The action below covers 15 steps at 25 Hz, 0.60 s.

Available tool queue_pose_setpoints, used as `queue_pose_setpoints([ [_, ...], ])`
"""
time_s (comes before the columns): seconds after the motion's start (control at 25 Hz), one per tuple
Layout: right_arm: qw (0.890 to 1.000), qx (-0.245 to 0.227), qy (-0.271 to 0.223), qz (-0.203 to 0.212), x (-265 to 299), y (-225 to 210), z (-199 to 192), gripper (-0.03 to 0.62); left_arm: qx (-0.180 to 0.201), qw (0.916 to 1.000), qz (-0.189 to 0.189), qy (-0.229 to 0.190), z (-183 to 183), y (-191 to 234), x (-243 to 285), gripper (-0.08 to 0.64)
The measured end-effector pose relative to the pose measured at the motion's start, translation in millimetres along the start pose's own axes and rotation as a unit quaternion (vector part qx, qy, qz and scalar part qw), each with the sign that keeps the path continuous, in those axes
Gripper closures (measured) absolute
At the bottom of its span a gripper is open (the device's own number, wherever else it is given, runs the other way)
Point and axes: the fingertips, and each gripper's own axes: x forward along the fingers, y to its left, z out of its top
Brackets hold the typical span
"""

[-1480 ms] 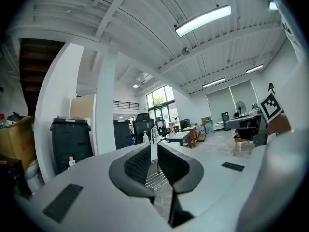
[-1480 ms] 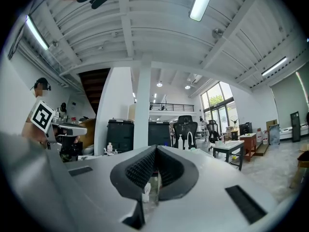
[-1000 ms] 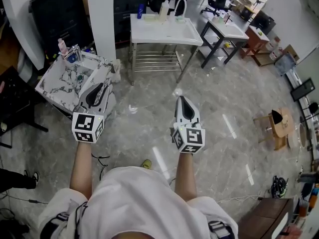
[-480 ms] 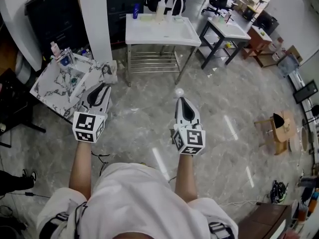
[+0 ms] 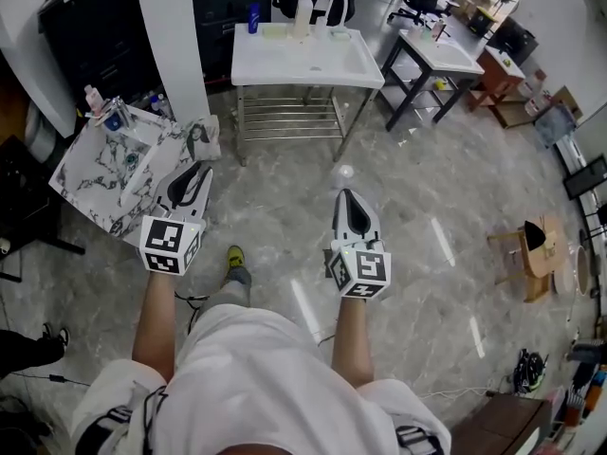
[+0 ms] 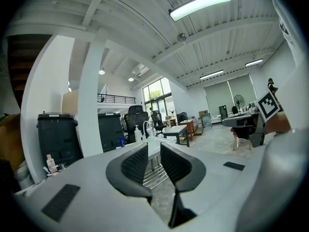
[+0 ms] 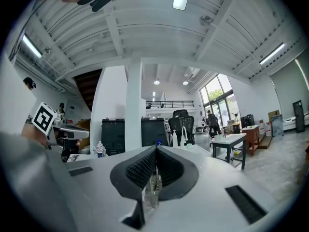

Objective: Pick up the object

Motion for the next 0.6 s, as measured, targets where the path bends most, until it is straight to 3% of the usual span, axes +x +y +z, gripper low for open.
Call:
queue_pose_setpoints([
  [0.32,1.000,-0.014,0.016,-0.008,80,-21,-13,0.586,-0.011,0.9999,-0.012,0.004,-14,35,84,0.486],
  [0.6,0.999,-0.016,0.022,-0.024,188,-44,-4,0.586,-0.020,0.9993,-0.028,0.011,-12,96,185,0.486],
])
